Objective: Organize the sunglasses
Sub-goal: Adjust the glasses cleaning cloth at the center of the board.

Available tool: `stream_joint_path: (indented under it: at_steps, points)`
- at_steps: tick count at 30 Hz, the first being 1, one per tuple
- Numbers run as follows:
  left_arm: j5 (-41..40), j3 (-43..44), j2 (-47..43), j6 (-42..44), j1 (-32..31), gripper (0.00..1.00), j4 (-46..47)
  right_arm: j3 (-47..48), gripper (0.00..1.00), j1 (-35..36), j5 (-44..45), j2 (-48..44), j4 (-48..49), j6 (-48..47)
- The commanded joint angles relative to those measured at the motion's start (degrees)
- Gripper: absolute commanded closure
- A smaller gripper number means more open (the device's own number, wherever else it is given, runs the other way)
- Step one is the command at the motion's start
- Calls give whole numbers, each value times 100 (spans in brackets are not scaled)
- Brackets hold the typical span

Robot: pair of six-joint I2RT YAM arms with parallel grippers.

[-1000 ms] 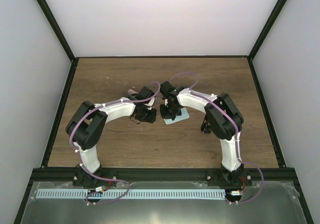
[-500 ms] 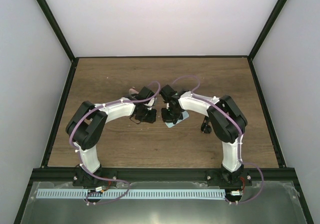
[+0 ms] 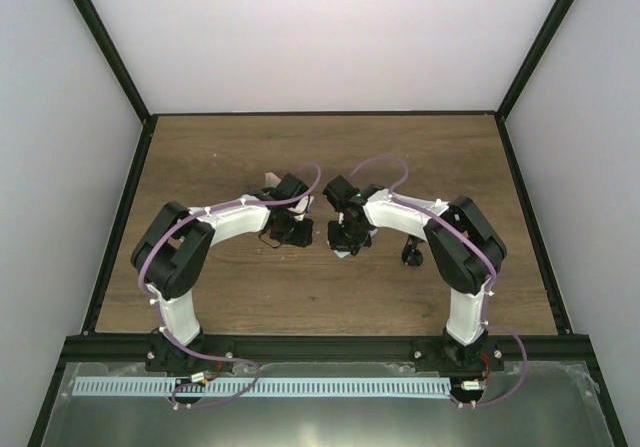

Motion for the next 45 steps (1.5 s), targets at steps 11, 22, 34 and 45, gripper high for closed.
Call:
stream_joint_path:
  at_steps: [11,22,34,45]
  points:
    - [245,32,-3,169,26,72,-137,-411,86,71,93,-528,54,424]
    - [508,143,-31,264,17,72,-78,-707,86,80,178,-900,-57,604]
    - [724,775,-343,492,-51,72,-170,-995,94,-221,372,-1557,-132,1200]
    - [797,1793,702,375,-418,72,-225,-2261,99,-1261,-499,-2479,682,1408]
